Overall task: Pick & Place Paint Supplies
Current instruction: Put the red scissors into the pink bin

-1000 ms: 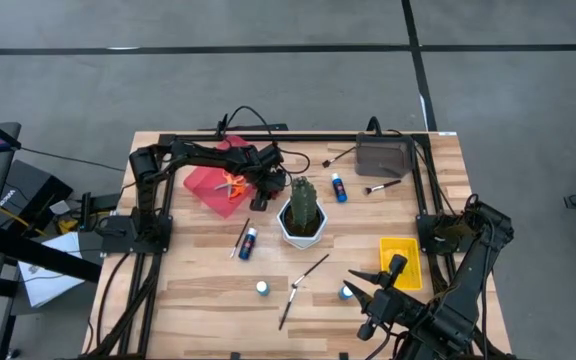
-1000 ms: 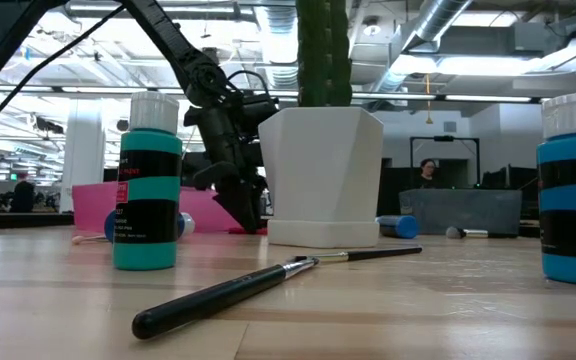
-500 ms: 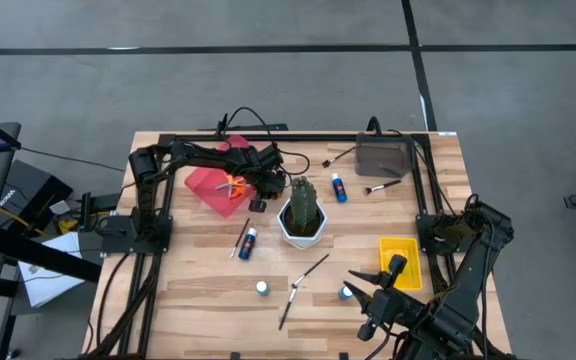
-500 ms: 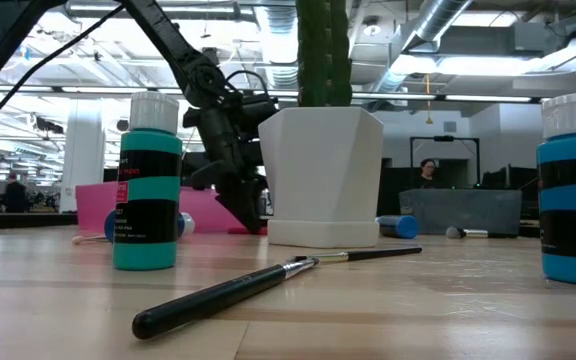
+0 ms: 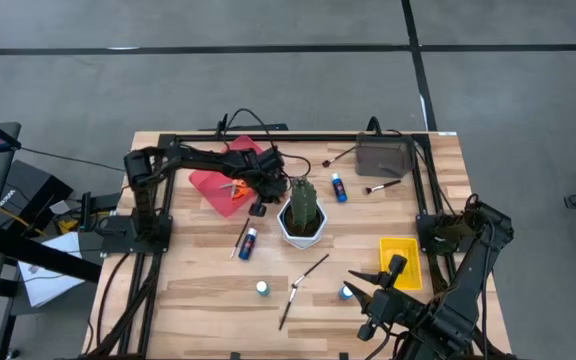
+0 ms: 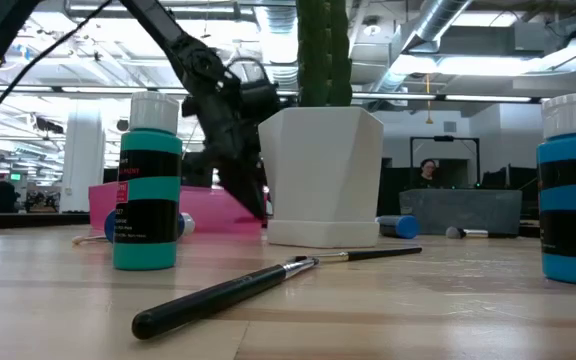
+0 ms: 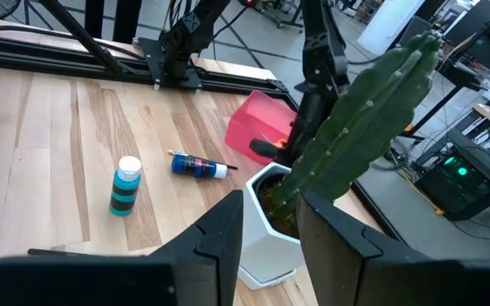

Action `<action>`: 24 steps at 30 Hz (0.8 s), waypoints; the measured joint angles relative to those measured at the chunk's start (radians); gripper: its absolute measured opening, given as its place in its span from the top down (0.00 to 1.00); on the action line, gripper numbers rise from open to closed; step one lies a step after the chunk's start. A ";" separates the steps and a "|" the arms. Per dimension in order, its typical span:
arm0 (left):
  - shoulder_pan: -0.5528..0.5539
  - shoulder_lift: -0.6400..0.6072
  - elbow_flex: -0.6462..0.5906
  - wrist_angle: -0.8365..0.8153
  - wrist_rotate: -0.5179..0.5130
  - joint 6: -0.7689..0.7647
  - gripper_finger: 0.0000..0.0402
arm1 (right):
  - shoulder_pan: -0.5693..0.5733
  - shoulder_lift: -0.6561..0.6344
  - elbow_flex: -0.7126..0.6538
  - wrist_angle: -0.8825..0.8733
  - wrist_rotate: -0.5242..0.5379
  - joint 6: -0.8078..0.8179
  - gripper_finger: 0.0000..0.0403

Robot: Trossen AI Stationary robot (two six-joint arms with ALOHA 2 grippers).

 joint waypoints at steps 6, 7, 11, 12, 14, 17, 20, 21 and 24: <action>-0.002 -0.073 0.001 -0.015 0.025 0.000 1.00 | 0.000 0.000 0.000 0.000 -0.002 0.000 0.73; -0.002 -0.086 0.001 -0.019 0.022 0.000 1.00 | 0.000 0.000 0.000 0.000 -0.003 0.000 0.73; 0.005 -0.136 0.001 -0.039 -0.011 0.001 1.00 | 0.000 0.000 0.000 0.000 -0.003 0.000 0.73; 0.010 -0.148 0.002 -0.045 -0.014 -0.001 1.00 | 0.000 0.000 0.000 0.001 -0.003 0.000 0.73; 0.021 -0.171 0.002 -0.057 -0.022 -0.003 1.00 | 0.000 0.000 0.000 0.001 -0.003 0.000 0.73; 0.044 -0.204 0.003 -0.090 -0.033 -0.006 1.00 | 0.000 0.000 0.000 0.001 -0.003 0.000 0.73; 0.071 -0.227 0.003 -0.114 -0.048 -0.022 1.00 | 0.000 0.000 0.000 0.003 -0.004 0.000 0.73; 0.081 -0.235 0.003 -0.118 -0.049 -0.028 1.00 | 0.000 0.000 0.000 0.003 -0.004 0.000 0.73; 0.110 -0.257 0.001 -0.126 -0.066 -0.043 1.00 | 0.001 0.000 0.000 0.004 -0.004 0.000 0.73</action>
